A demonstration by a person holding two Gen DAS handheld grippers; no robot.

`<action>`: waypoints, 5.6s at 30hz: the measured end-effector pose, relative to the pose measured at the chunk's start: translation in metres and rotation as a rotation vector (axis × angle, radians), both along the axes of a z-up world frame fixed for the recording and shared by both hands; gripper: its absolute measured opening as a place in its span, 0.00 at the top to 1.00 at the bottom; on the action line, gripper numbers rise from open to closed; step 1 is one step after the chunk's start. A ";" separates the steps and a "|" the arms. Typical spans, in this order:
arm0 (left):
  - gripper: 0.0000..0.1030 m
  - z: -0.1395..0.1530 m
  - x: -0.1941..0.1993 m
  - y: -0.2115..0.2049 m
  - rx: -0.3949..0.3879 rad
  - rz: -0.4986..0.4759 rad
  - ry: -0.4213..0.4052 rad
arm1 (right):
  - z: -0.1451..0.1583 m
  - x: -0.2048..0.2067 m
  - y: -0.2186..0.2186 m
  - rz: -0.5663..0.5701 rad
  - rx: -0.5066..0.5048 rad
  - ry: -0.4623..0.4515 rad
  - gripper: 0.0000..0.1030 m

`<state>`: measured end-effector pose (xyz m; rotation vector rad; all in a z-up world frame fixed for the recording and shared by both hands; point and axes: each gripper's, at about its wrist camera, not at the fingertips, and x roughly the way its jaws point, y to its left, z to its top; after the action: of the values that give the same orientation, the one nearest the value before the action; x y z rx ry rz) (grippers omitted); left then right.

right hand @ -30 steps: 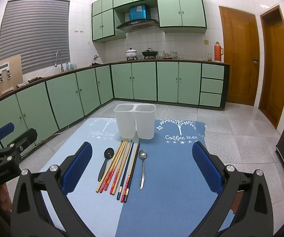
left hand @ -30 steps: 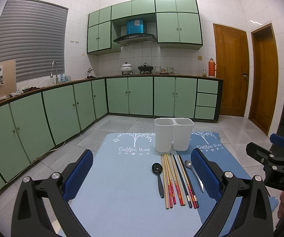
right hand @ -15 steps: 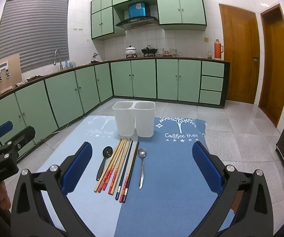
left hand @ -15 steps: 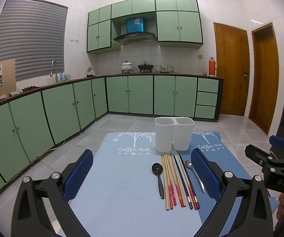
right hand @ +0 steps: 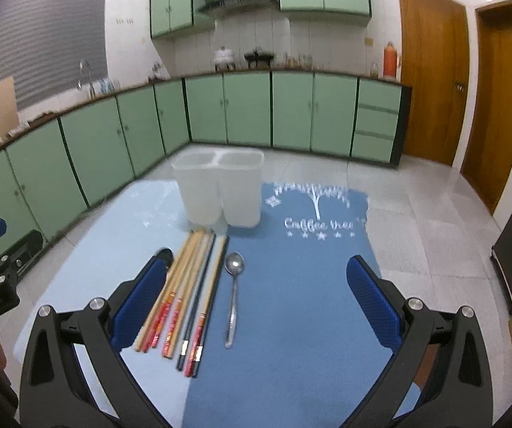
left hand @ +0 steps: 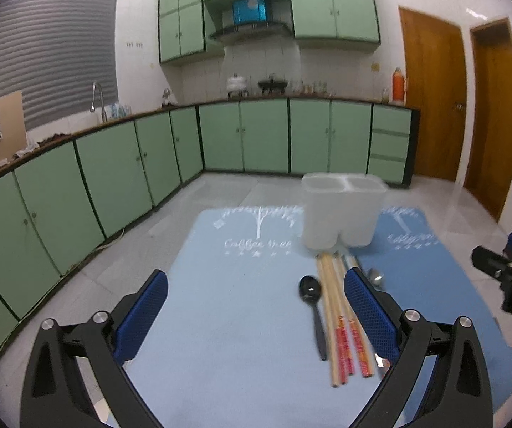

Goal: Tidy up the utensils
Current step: 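Close the left gripper on the black spoon while the right gripper grasps the silver spoon, then lift the black spoon with the left gripper while the right gripper lifts the silver spoon over the holder, then open both grippers to drop the spoons into the white holder, then withdraw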

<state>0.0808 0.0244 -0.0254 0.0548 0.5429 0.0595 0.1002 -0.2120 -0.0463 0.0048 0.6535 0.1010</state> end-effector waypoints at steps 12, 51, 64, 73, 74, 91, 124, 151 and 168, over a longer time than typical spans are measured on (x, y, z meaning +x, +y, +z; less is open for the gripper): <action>0.11 -0.083 0.112 -0.011 -0.017 -0.048 0.291 | -0.077 0.104 0.011 0.105 0.082 0.327 0.28; 0.52 -0.137 0.166 -0.020 -0.219 -0.097 0.437 | -0.118 0.153 0.038 0.163 -0.022 0.433 0.74; 0.85 -0.138 0.159 -0.027 -0.243 -0.165 0.435 | -0.117 0.149 0.012 0.169 0.063 0.418 0.72; 0.47 -0.136 0.158 -0.035 -0.194 -0.164 0.432 | -0.116 0.150 0.013 0.149 0.015 0.418 0.51; 0.47 -0.137 0.159 -0.035 -0.194 -0.161 0.435 | -0.117 0.151 0.013 0.147 0.020 0.423 0.51; 0.69 -0.126 0.153 -0.028 -0.246 -0.188 0.375 | -0.110 0.147 0.011 0.155 0.052 0.359 0.73; 0.69 0.060 0.237 -0.059 -0.195 -0.267 -0.300 | 0.080 0.203 -0.026 0.241 0.211 -0.206 0.74; 0.56 -0.006 0.267 -0.044 -0.205 -0.202 -0.202 | -0.005 0.251 -0.009 0.176 0.164 -0.119 0.61; 0.34 -0.054 0.120 -0.021 -0.191 -0.190 0.070 | -0.049 0.091 -0.021 0.062 0.158 0.016 0.19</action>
<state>0.2004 0.0036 -0.0790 -0.0780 0.6085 -0.1797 0.1914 -0.2329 -0.0950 0.1378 0.6607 0.2122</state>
